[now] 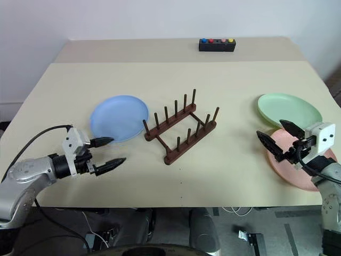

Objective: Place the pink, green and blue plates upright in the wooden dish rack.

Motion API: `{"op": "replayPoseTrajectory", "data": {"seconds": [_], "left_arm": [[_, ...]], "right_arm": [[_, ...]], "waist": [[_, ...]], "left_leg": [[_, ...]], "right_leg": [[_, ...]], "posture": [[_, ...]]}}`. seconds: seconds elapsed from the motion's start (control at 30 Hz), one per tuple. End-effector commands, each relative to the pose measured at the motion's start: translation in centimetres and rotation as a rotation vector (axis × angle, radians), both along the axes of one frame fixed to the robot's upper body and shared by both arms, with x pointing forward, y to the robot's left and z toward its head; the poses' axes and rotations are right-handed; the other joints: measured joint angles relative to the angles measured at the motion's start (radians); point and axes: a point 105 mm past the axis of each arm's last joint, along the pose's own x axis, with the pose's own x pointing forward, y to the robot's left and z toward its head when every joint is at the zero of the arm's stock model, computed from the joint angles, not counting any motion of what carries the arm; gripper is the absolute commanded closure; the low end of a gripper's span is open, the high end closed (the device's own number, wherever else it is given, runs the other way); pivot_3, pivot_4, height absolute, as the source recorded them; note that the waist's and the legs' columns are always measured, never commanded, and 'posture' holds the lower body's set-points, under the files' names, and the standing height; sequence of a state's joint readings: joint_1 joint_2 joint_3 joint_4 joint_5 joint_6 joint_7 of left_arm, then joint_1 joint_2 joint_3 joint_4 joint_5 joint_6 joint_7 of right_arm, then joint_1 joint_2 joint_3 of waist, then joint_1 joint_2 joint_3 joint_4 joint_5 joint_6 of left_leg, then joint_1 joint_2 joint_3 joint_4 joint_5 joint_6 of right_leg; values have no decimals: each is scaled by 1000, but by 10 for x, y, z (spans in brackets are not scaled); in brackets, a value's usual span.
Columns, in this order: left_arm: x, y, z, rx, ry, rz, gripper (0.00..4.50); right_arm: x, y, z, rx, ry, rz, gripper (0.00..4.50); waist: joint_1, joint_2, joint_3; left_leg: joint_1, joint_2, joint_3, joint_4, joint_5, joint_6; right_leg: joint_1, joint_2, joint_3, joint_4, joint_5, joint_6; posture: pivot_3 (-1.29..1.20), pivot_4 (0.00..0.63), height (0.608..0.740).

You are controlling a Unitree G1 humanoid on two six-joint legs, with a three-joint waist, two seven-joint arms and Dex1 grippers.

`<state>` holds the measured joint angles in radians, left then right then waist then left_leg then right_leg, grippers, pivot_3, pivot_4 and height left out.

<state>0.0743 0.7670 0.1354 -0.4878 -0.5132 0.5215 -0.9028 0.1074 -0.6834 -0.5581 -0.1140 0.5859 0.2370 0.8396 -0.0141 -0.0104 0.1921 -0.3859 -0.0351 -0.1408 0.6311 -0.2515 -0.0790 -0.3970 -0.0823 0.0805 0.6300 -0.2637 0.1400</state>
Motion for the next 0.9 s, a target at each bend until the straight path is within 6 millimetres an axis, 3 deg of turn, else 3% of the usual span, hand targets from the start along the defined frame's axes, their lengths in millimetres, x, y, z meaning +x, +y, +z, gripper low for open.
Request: {"op": "replayPoseTrajectory", "data": {"seconds": [0.03, 0.17, 0.53, 0.7, 0.9], "left_arm": [[-18, -22, -5, 16, 39, -143, 0], [-16, -49, -15, 22, 44, -202, 0], [4, -89, -39, 35, 33, -238, 0], [14, -103, -53, 40, 34, -212, 0], [22, -106, -61, 47, 2, -180, 0]], "right_arm": [[-5, 5, 17, -22, -59, 8, 44], [-5, 7, 23, -30, -79, 7, 44], [-15, 22, 29, -27, -63, 52, 44], [-53, 57, -4, -62, 208, 296, 44], [-66, 81, -19, -134, 297, 402, 44]], "waist": [[-1, 0, 0], [-1, 0, 0], [0, 0, 0], [6, 2, -1], [2, 1, -2]], "left_leg": [[0, 0, 0, 0, 0, 0], [0, 0, 0, 0, 0, 0], [0, 0, 0, 0, 0, 0], [0, 0, -1, 0, 0, 1], [7, 0, 0, 2, 0, 1]], "right_leg": [[0, 0, 0, 0, 0, 0], [0, 0, 0, 0, 0, 0], [0, 0, 0, 0, 1, 2], [1, 0, 0, 0, 1, 4], [8, 0, 0, -1, -1, 1]], "posture": [[0, 150, 740], [0, 150, 740], [0, 150, 740], [0, 150, 740], [0, 150, 740]]}}
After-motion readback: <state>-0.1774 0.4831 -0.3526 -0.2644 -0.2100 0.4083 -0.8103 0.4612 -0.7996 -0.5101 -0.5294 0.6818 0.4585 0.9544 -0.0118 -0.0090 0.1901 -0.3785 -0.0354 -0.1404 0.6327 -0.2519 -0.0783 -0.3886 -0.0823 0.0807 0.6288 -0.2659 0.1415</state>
